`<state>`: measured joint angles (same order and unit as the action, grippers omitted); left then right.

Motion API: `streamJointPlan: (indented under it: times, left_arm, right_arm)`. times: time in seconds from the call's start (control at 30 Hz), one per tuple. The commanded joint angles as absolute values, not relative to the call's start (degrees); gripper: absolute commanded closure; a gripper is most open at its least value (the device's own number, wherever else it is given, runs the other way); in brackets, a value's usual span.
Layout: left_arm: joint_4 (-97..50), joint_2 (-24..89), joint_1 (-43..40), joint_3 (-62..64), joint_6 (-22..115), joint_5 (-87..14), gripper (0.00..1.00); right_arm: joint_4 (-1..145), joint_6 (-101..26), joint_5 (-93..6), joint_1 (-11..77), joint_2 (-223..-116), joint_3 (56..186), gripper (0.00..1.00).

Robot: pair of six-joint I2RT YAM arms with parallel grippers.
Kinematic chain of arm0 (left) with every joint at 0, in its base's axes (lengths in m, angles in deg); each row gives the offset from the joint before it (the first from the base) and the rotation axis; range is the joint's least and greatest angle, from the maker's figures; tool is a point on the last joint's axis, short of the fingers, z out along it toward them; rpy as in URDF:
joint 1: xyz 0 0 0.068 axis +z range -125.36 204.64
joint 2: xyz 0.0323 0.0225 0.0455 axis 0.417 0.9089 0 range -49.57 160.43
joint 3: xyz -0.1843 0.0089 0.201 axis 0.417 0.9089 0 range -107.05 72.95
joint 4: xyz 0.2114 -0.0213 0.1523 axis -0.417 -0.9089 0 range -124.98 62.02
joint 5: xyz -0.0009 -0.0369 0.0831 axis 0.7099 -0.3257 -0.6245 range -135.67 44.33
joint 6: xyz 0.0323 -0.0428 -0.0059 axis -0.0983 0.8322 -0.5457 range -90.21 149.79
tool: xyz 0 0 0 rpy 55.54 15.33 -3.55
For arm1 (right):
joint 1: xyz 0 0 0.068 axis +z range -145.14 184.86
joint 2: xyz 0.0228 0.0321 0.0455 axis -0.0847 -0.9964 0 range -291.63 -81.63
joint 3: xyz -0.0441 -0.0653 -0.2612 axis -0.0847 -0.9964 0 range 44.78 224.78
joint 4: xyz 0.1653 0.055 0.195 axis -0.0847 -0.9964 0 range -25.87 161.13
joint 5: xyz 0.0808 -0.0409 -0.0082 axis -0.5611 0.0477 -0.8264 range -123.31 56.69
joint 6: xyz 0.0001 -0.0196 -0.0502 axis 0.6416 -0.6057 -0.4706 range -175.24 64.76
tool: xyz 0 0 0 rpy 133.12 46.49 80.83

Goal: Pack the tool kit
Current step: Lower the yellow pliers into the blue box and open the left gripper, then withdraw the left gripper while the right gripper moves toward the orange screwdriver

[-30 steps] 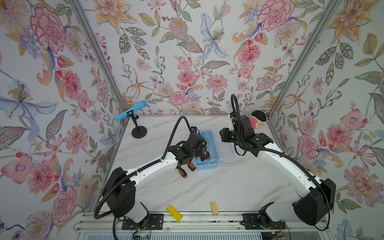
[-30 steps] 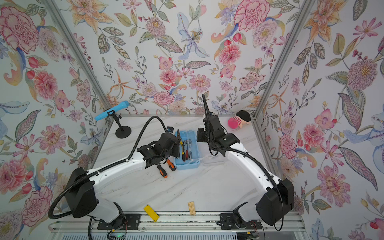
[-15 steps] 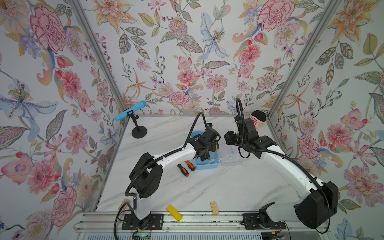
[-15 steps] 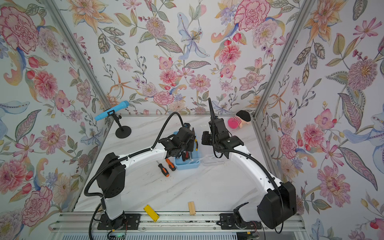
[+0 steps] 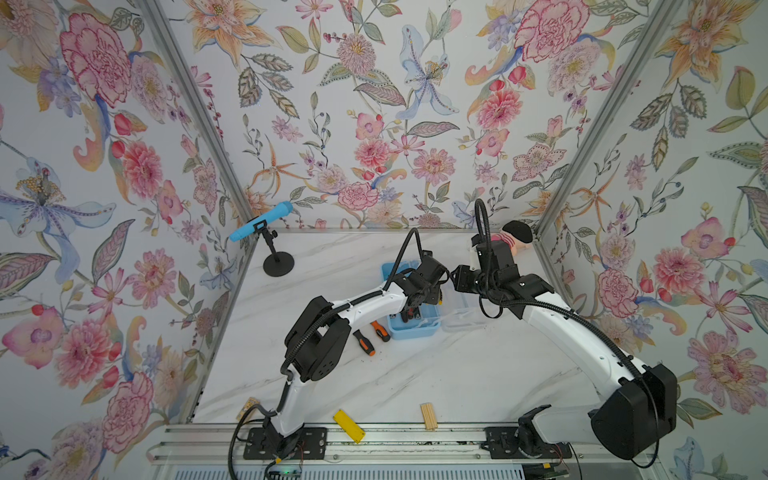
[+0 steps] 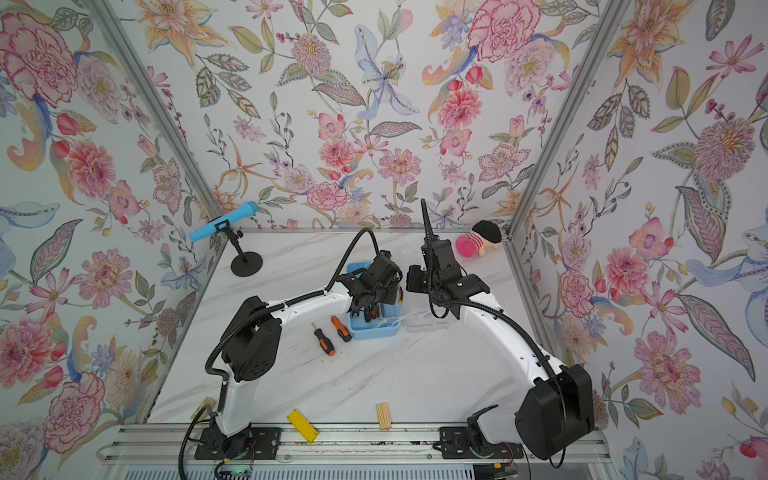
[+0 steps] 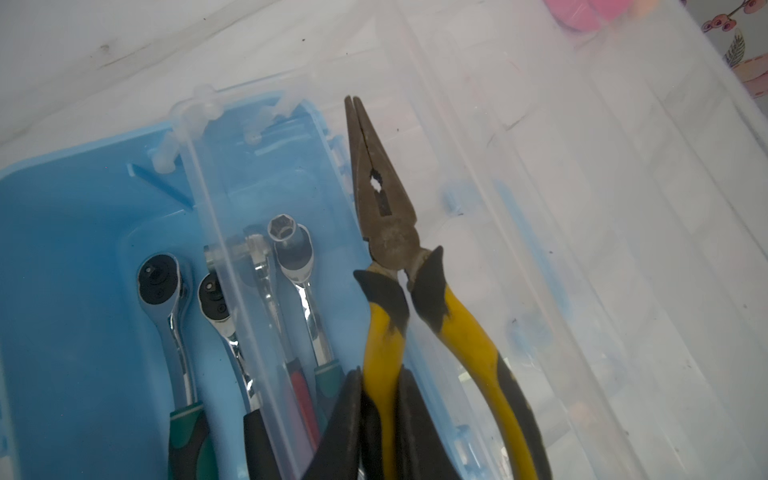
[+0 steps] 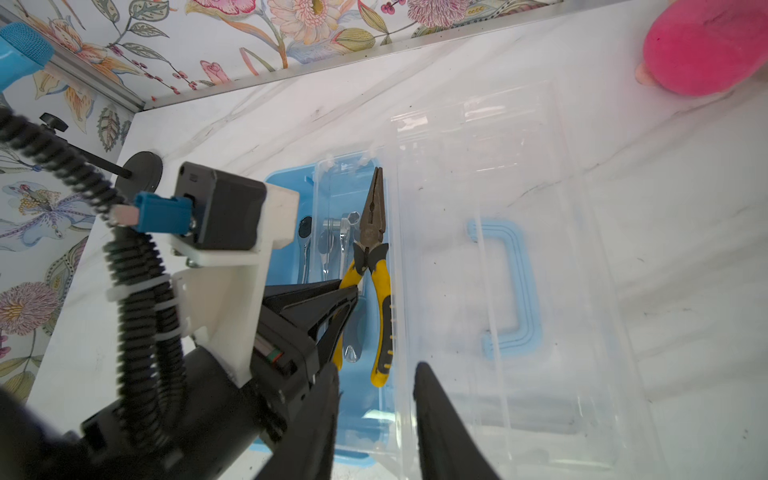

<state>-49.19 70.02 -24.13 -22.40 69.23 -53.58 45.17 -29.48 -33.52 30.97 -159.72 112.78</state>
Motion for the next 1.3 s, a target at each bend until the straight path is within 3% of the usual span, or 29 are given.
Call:
streamJointPlan:
  times: [0.0,0.1,0.23,0.4,0.53,0.8,1.0,1.17,1.27]
  left_arm:
    - [-50.19,71.00,-24.67,-25.62,69.87,-54.49,1.00]
    - [-50.29,71.26,-24.67,-25.33,69.99,-54.50,0.98]
    - [-49.86,70.69,-24.70,-24.70,69.87,-54.30,0.77]
    - [-49.52,68.28,-24.45,-23.90,69.38,-55.06,0.67]
    - [-46.45,61.20,-23.55,-17.59,69.23,-54.53,0.65]
    - [-38.98,33.68,-21.50,12.67,75.97,-59.21,0.61]
    - [-41.79,16.53,-20.49,29.96,85.98,-62.70,0.61]
    - [-40.00,6.87,-19.14,39.76,90.65,-63.13,0.60]
    - [-38.26,3.63,-19.04,43.38,92.14,-63.41,0.60]
  right_arm:
    - [45.82,-28.89,-34.22,30.82,-158.37,111.83,0.67]
    - [45.95,-28.78,-34.36,30.91,-158.31,111.62,0.67]
    - [46.08,-28.69,-34.62,31.30,-158.36,111.81,0.66]
    - [45.90,-29.12,-34.62,31.63,-158.32,112.76,0.64]
    - [45.29,-29.83,-34.79,32.26,-158.21,114.39,0.61]
    - [43.27,-33.37,-34.08,40.01,-161.55,119.10,0.51]
    - [39.64,-37.51,-36.50,48.63,-170.55,127.23,0.51]
    - [33.40,-42.36,-38.32,53.73,-181.05,136.70,0.41]
    - [31.54,-43.36,-37.33,55.69,-186.02,140.75,0.43]
